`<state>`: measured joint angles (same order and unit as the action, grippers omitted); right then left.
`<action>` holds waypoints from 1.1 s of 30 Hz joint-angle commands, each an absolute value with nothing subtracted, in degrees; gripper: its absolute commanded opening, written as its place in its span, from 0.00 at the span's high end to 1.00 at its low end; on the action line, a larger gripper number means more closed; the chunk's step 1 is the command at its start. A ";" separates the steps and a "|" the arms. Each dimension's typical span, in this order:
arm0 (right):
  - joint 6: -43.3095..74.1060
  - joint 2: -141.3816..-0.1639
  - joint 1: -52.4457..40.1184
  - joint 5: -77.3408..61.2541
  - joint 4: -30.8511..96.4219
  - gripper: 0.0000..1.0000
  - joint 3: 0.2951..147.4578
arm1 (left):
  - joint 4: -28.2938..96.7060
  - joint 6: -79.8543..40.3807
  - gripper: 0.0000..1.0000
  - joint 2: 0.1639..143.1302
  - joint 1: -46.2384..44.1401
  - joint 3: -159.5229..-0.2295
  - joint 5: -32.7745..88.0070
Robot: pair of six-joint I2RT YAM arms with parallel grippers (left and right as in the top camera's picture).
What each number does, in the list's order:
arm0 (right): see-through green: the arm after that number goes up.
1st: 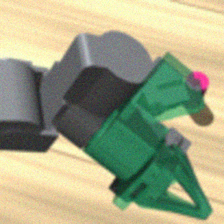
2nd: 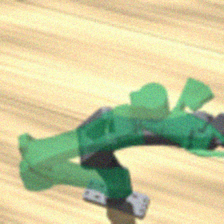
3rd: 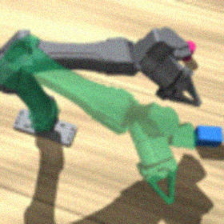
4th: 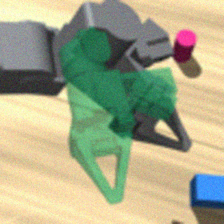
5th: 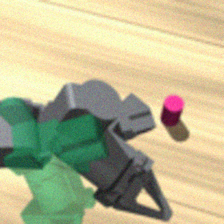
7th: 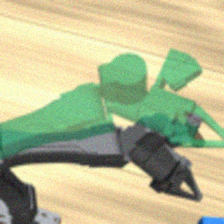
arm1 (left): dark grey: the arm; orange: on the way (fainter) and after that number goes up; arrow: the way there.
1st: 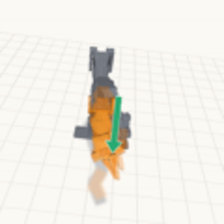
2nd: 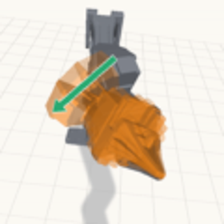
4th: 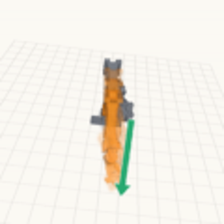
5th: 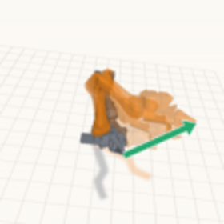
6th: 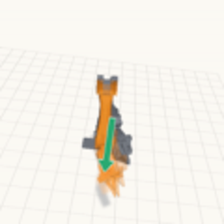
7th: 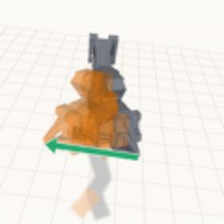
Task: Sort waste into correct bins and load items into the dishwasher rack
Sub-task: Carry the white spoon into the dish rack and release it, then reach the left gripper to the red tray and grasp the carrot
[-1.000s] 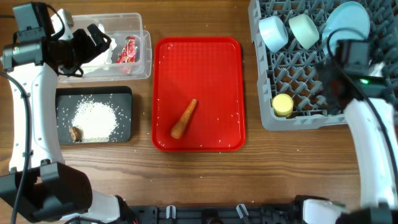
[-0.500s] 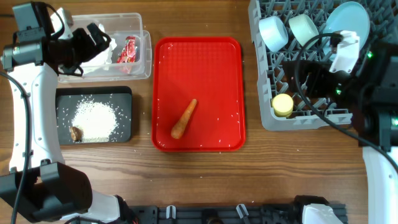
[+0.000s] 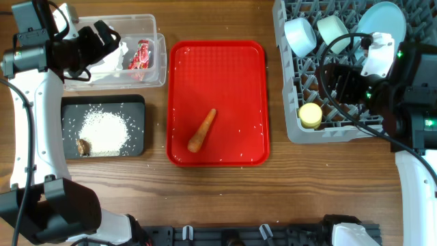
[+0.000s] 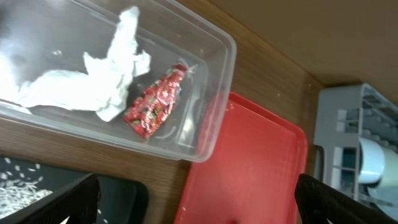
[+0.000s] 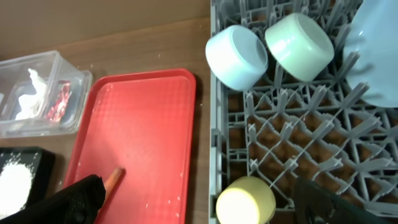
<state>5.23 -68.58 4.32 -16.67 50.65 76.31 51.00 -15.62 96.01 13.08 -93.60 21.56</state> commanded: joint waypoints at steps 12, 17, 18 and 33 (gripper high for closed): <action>4.49 -68.25 4.36 -5.85 50.24 0.00 76.29 | 64.51 -4.95 0.04 102.52 -21.15 -93.76 6.87; 4.49 -68.27 4.36 -5.56 51.18 0.00 76.29 | 70.83 -8.60 0.06 109.56 -28.97 -93.76 0.97; 4.49 -68.27 4.36 -5.56 51.59 0.00 76.29 | 72.05 -9.74 0.07 110.98 -29.61 -93.73 0.97; 4.60 -68.27 4.36 -5.56 53.10 0.00 76.29 | 60.80 -3.33 0.09 114.41 -30.39 -78.24 6.00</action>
<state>5.02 -68.58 4.32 -6.76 53.15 76.31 65.36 -6.13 114.39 -30.35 -81.97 3.95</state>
